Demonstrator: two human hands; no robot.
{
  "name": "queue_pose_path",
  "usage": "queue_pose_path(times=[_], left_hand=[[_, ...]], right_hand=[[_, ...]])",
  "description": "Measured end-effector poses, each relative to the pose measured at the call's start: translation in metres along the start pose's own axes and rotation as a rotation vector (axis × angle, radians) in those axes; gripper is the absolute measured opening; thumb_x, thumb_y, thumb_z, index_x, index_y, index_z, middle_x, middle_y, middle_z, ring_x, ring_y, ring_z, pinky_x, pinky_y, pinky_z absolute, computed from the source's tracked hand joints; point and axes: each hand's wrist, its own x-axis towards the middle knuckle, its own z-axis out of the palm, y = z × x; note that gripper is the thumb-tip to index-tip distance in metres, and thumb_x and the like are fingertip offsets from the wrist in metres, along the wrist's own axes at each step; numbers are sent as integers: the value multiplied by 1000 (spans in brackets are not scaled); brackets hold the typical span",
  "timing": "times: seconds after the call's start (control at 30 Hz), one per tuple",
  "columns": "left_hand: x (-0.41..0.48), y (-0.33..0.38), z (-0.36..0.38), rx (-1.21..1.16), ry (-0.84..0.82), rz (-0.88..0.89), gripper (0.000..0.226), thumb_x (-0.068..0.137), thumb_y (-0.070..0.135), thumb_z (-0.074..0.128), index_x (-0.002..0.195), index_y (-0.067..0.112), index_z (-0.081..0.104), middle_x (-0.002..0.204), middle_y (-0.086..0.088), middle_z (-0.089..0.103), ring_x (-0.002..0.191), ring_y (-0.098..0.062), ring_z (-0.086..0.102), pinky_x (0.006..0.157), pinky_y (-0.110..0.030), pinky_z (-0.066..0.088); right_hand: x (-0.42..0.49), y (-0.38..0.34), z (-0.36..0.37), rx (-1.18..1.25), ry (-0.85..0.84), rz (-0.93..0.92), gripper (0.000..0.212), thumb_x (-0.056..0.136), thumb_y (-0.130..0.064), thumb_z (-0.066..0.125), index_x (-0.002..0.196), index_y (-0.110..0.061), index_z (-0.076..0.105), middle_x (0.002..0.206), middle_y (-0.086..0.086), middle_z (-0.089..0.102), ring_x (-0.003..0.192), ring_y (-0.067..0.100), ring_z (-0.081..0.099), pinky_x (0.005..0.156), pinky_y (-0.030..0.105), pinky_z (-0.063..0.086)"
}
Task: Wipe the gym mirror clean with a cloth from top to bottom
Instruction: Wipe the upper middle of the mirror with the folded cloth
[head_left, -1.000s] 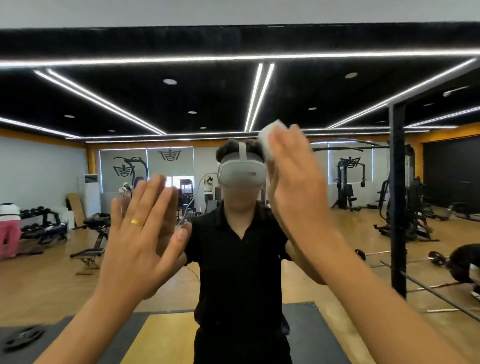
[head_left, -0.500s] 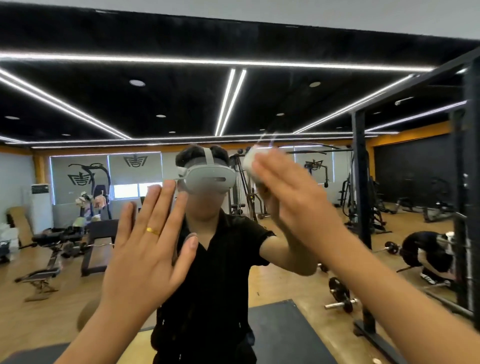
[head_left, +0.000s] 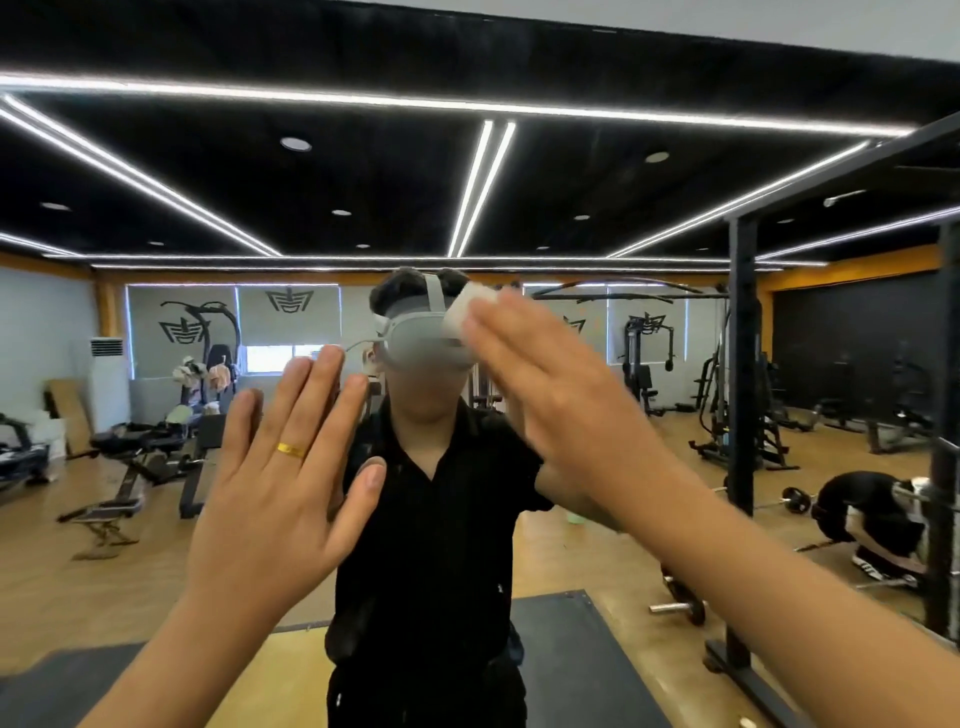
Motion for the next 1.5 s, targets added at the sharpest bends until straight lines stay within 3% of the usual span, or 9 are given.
queue_pose_path(times=[0.17,0.3,0.53,0.67,0.9,1.03,1.27,1.4,1.5], left_hand=[[1,1,3,23,21,-1,67,104,44,37,159,6,32,169,-13,22,157,-30,19,124,-59,18],[2,1,2,27,4,-4,66,105,45,35,158,6,33,169,-13,22,157,-30,20,123,-60,20],[0,0,0,23,-19,-24,69,103,45,38,160,7,30,170,-11,19,158,-28,16,125,-58,16],[1,1,2,26,-15,-20,68,104,46,35,159,7,31,170,-11,20,158,-28,15,126,-56,14],[1,-1,5,40,29,7,68,104,44,41,160,9,30,169,-12,21,157,-29,18,126,-56,16],[1,-2,6,44,35,9,67,103,43,45,160,10,31,169,-12,23,157,-29,21,126,-56,17],[-1,-5,4,42,18,14,67,104,43,44,161,11,29,170,-11,20,157,-28,19,127,-53,13],[-2,-6,5,30,-4,6,68,104,44,43,162,12,27,171,-10,17,158,-27,17,126,-56,17],[-2,-7,5,30,0,8,66,105,44,42,161,12,29,170,-10,18,158,-26,16,126,-55,17]], right_hand=[[38,55,-25,-47,219,240,47,101,-6,48,148,-2,49,148,20,52,141,31,44,120,42,38],[45,55,-18,61,285,384,50,98,-3,37,145,4,52,149,25,52,141,39,46,120,40,35],[-12,-10,-3,101,-9,48,65,88,8,57,151,-5,48,157,13,47,148,32,39,121,50,37],[4,35,-20,20,76,100,63,89,14,66,148,-3,51,151,15,51,144,24,41,126,27,24],[51,70,-37,19,299,514,45,106,-10,42,149,-1,49,152,17,49,140,13,38,118,9,20],[45,11,-8,53,258,437,46,98,-5,39,140,5,56,143,26,55,135,38,48,114,45,37],[-5,-58,21,10,27,149,71,88,12,71,152,-6,47,159,10,42,149,28,40,121,43,38],[19,-11,-9,-49,124,366,49,102,-2,49,151,-2,46,150,20,48,136,25,45,119,10,22],[30,-8,-8,10,228,516,48,102,-11,39,148,1,49,152,19,49,142,29,45,121,31,34]])
